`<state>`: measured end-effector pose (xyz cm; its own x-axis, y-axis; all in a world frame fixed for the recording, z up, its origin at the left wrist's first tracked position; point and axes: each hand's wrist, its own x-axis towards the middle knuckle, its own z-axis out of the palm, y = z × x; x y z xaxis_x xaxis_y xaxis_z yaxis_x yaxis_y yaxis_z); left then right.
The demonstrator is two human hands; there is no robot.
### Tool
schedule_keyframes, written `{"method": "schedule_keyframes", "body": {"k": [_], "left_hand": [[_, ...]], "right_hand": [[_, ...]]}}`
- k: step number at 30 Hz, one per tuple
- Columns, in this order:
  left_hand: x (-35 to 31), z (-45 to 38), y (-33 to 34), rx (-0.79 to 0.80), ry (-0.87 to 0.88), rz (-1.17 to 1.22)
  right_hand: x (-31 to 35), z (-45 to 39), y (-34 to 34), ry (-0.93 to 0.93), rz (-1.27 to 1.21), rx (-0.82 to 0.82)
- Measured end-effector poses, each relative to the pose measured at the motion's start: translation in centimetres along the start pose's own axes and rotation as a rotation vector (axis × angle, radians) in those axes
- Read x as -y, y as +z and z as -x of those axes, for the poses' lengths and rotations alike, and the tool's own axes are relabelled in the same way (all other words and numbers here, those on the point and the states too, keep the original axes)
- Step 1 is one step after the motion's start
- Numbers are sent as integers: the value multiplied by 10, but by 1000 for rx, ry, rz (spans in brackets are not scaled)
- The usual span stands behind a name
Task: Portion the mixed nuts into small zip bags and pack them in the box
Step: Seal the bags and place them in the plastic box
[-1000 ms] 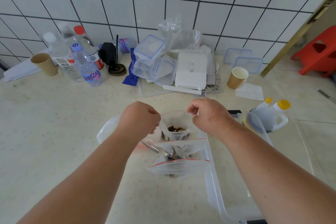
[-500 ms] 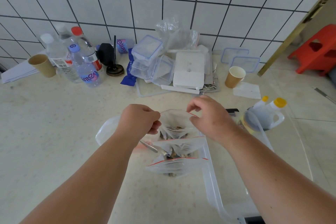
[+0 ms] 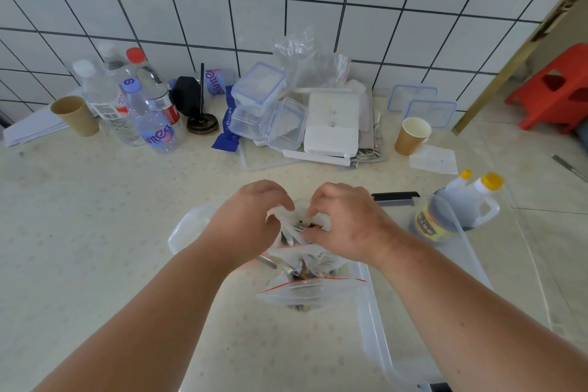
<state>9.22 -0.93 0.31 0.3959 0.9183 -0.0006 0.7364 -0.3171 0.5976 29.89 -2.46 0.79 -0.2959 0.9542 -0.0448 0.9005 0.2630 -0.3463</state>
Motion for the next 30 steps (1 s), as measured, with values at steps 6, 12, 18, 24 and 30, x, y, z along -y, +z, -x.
{"method": "schedule_keyframes", "body": {"k": [6,12,18,24,30], "left_hand": [[4,-6,2,61,44,-198],[3,-11,-1,-9,-67,-136],[4,-10,-7,79,-99,-160],[8,-7,-6,47,-105,-92],[9,-5,3,-24,-129,-18]], "right_hand": [[-2,1,-2,7,4,39],[-8,1,-7,77,-13,0],[-19,-4,-8,204,-25,-81],[-25,-1,-6,256,6,-76],[-21,4,-2,176,-98,-60]]}}
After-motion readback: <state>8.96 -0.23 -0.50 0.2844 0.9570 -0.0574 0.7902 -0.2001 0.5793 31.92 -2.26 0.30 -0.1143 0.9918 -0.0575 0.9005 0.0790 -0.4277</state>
